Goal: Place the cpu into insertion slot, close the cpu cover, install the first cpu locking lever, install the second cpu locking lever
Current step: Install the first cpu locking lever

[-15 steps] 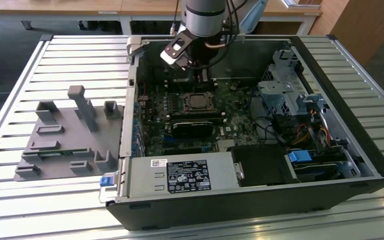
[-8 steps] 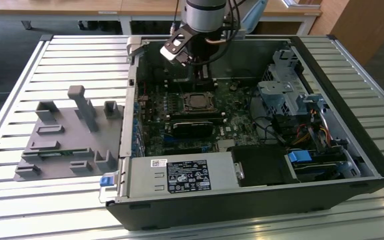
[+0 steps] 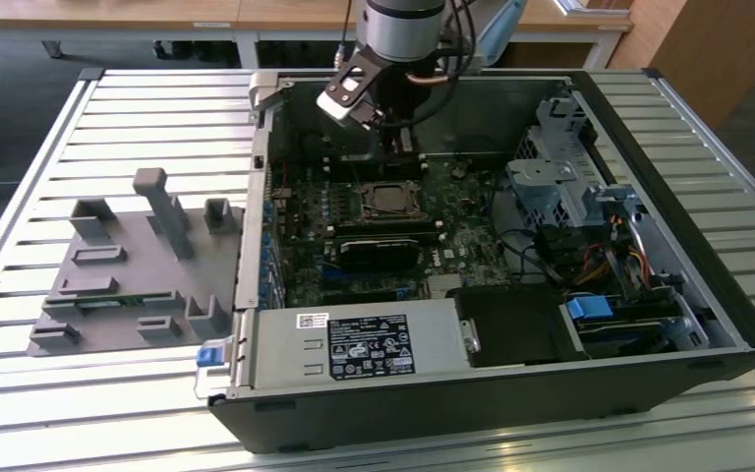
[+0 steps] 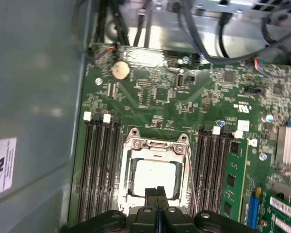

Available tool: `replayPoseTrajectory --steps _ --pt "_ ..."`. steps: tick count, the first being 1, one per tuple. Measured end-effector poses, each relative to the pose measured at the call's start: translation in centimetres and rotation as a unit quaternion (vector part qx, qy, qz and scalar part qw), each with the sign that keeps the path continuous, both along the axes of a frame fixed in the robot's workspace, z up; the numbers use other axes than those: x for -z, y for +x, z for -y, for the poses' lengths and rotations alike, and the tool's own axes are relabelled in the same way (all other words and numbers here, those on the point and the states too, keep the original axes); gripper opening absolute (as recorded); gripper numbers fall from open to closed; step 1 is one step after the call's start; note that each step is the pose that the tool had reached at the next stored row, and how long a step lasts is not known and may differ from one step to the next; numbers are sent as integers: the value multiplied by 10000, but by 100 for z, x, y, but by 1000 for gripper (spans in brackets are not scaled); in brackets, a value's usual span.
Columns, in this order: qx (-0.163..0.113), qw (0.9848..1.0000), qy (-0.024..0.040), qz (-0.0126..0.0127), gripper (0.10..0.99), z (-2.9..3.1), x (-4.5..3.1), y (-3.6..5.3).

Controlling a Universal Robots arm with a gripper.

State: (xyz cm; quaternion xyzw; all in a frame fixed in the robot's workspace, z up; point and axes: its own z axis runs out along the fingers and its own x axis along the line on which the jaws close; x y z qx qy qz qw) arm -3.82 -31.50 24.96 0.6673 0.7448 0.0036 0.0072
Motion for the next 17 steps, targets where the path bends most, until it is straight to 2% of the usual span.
replayPoseTrajectory --steps 3,6,12,17 --pt "-275 9996 0 0 106 0 1 0" --pt "-544 9985 0 0 106 0 1 0" --pt "-1042 9946 0 0 106 0 1 0" --pt "-1302 9915 0 0 106 0 1 0"
